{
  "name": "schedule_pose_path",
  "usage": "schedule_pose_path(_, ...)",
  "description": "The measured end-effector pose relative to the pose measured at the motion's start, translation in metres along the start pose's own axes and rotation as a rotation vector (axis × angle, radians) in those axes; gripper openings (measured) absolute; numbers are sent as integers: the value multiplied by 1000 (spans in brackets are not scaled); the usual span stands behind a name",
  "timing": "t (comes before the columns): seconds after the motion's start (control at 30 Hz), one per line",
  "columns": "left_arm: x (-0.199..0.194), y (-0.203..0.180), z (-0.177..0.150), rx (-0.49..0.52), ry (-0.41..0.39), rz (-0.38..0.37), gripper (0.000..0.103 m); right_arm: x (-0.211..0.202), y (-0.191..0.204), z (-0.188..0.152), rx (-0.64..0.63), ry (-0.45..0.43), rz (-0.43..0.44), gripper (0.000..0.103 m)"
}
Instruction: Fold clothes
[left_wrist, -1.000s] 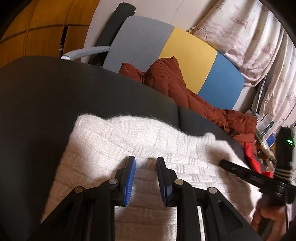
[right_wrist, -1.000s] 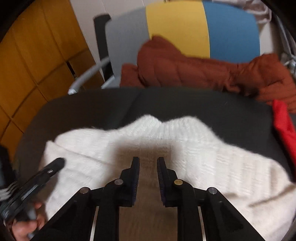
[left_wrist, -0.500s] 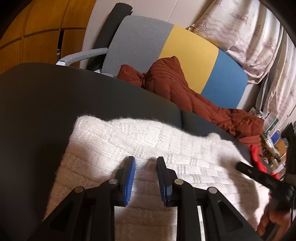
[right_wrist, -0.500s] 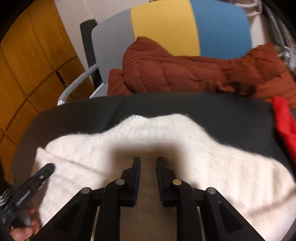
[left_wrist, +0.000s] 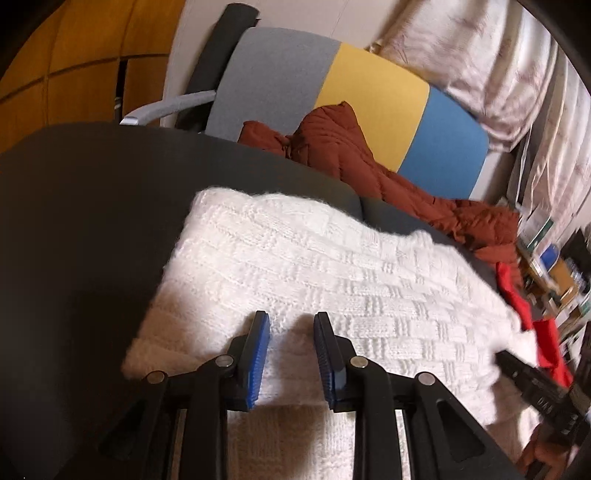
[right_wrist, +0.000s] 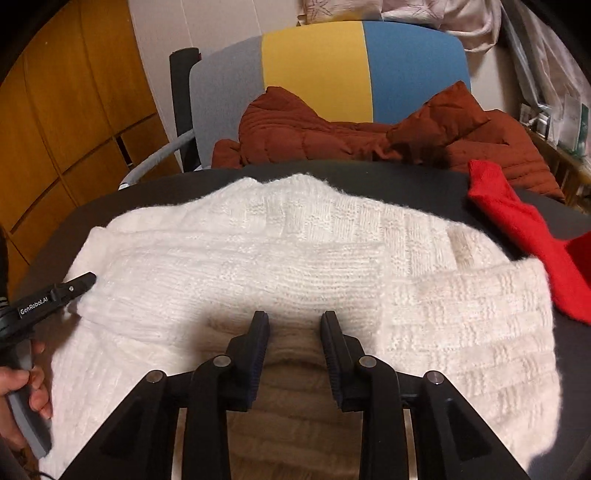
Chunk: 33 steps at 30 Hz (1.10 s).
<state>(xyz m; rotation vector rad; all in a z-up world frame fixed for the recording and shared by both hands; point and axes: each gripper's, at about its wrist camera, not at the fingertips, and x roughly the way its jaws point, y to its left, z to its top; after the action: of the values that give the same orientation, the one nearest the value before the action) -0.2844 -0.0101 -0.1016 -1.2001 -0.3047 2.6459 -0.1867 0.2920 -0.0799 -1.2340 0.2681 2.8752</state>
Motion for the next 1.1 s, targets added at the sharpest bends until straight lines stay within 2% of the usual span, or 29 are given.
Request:
schedule_pose_path(0.07, -7, -4, 0, 25, 10, 2, 25, -1, -4, 6, 6, 21, 12, 29)
schedule_pose_path(0.13, -26, 2, -8, 16, -6, -33, 25, -16, -7, 6, 32, 26, 24, 34)
schedule_pose_path(0.2, -47, 11, -20, 4, -20, -72, 25, -46, -12, -7, 68, -11, 78, 50)
schedule_pose_path(0.27, -65, 21, -33, 8, -17, -80, 25, -77, -17, -20, 104, -52, 138, 57)
schedule_pose_path(0.43, -115, 58, -73, -25, -9, -133, 26, -133, -38, -68, 138, -61, 171, 58)
schedule_pose_path(0.6, -154, 97, -116, -69, 17, -182, 27, -178, -73, -125, 270, -36, 204, 58)
schedule_pose_path(0.73, -173, 120, -151, -110, 64, -258, 27, -203, -99, -165, 374, -20, 247, 59)
schedule_pose_path(0.9, -177, 134, -185, -161, 119, -344, 29, -223, -120, -210, 470, -2, 310, 59)
schedule_pose_path(1.1, -172, 141, -202, -183, 188, -413, 35, -222, -116, -251, 533, 78, 440, 59)
